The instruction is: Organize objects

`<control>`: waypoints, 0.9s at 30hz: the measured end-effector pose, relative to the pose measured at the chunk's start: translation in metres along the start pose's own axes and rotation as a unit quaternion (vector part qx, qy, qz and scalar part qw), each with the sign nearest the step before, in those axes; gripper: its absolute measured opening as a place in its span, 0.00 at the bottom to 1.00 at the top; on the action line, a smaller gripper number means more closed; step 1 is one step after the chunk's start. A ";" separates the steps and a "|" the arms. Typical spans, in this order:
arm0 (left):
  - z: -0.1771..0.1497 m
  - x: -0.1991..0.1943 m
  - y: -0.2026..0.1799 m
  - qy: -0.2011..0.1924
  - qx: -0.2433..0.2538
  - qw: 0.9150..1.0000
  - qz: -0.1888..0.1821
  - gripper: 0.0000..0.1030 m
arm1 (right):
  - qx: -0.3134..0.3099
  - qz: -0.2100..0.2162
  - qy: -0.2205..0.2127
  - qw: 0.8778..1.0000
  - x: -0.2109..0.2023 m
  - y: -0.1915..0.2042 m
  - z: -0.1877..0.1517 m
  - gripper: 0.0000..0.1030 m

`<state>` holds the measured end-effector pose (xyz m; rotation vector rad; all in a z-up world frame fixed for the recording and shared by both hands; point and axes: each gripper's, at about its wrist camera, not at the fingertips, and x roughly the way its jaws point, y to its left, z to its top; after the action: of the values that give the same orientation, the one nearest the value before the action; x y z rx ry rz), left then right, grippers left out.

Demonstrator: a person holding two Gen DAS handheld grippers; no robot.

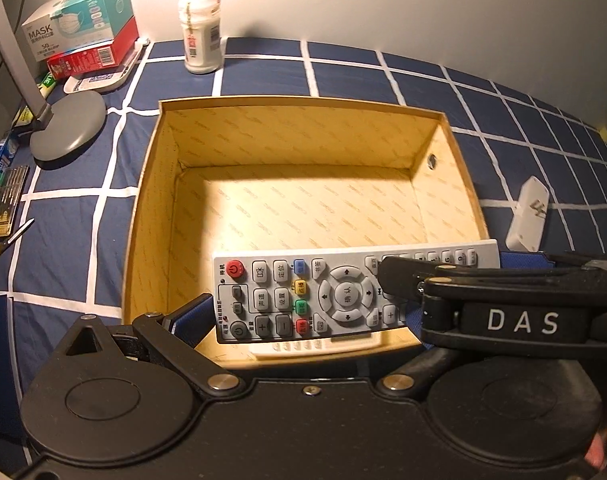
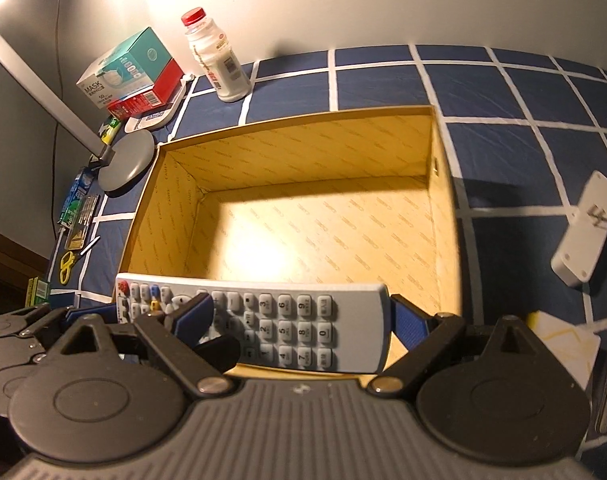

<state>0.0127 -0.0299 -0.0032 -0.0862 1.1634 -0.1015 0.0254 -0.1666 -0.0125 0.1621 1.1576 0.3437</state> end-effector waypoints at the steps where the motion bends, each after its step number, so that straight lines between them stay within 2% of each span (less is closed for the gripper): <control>1: 0.003 0.003 0.004 0.002 -0.002 1.000 0.000 0.97 | -0.001 0.000 0.002 1.000 0.004 0.002 0.003 0.90; 9: 0.027 0.031 0.023 0.010 -0.006 1.000 -0.004 0.97 | -0.002 -0.004 0.012 1.000 0.039 0.006 0.029 0.90; 27: 0.072 0.108 0.037 0.054 0.010 0.998 -0.012 0.97 | 0.032 -0.012 0.045 0.998 0.116 -0.022 0.068 0.90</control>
<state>0.1223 -0.0059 -0.0777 -0.0779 1.2701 -0.1409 0.1334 -0.1433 -0.0926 0.1902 1.2596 0.2945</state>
